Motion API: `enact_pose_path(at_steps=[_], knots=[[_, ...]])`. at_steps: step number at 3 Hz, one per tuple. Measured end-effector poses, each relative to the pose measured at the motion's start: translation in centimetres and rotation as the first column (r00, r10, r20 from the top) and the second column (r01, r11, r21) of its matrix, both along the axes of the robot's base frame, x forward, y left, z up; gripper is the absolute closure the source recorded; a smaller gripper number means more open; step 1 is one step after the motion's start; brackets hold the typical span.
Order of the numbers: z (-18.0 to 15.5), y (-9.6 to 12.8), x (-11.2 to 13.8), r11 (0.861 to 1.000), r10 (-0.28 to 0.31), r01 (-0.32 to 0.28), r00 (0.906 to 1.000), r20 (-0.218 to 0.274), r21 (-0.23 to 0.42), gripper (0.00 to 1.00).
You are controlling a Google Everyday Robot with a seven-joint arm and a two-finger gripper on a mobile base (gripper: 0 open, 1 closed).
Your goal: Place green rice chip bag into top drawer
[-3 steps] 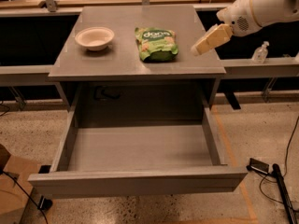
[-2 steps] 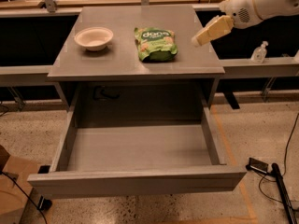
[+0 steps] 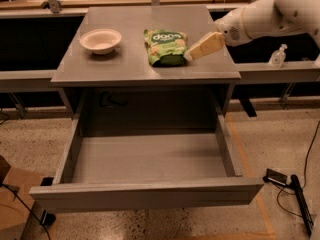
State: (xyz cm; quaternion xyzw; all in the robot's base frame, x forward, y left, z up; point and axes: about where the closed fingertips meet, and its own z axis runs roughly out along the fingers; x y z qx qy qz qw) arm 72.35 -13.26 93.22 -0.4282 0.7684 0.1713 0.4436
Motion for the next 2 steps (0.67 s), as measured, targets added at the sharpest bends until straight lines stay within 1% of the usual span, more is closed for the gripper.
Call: enact_pose_path(at_steps=[1, 2], knots=[[-3.0, 3.8, 2.8, 0.998, -0.007, 0.007, 0.9999, 0.009, 0.057, 0.0], [-5.4, 6.3, 6.3, 0.993, -0.052, 0.05, 0.9984, 0.021, 0.111, 0.0]])
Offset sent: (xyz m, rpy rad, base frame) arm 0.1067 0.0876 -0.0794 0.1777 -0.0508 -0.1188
